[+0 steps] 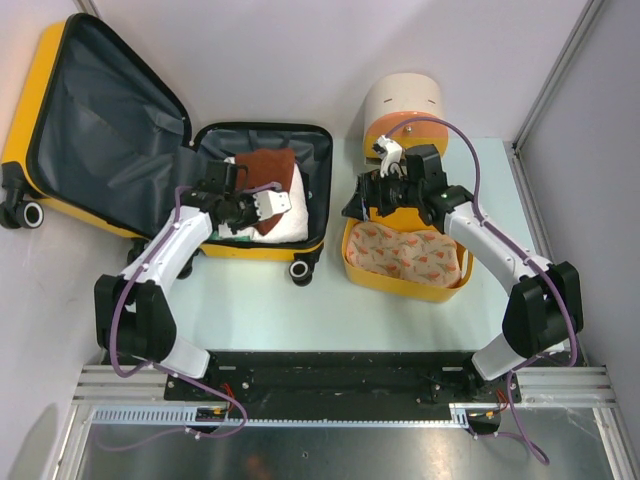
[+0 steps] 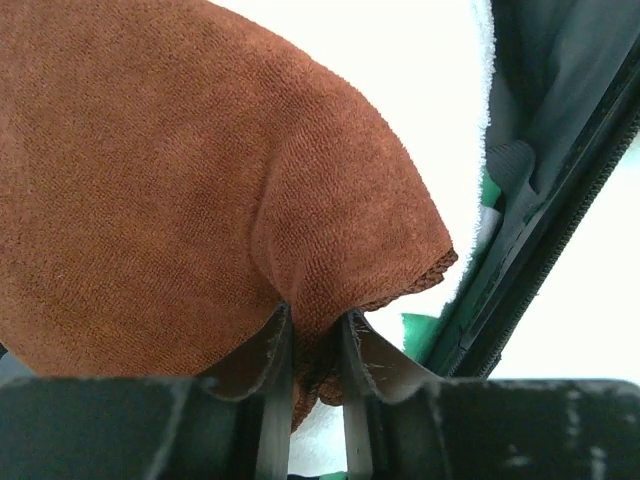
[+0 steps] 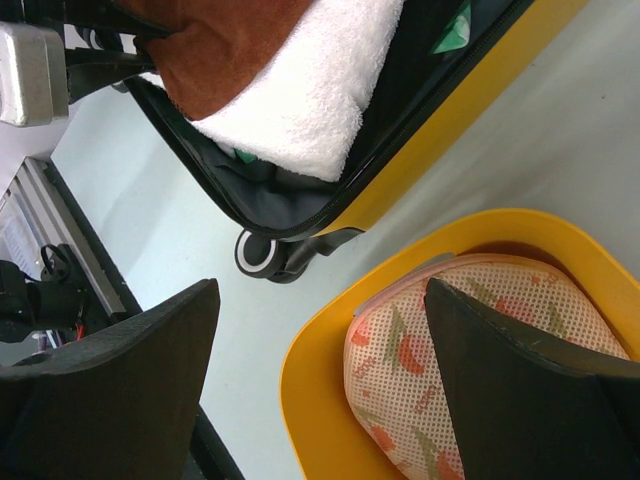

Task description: Open, take out, and arrange the luggage

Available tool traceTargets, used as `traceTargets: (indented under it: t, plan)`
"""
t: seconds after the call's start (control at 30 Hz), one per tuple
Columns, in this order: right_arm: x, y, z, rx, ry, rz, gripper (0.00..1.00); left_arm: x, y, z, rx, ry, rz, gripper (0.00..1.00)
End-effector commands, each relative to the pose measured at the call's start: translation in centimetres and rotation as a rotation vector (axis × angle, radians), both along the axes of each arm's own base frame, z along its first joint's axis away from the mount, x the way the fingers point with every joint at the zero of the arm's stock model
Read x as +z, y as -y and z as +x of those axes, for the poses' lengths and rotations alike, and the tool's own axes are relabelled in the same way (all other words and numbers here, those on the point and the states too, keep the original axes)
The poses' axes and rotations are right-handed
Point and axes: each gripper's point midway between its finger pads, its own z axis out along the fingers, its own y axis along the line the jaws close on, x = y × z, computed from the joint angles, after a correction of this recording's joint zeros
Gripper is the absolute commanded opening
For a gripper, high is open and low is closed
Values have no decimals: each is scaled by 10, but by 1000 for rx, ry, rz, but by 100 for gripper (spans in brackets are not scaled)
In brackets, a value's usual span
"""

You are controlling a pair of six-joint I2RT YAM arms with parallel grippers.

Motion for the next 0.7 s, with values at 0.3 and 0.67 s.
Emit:
traceTargets:
  t: [0.3,0.67]
  plan:
    - [31,2,9,1,90,22,88,58,12,5,27,136,-112,54]
    - [31,1,11,7,106,14,88,85,26,13,66,137,-229,1]
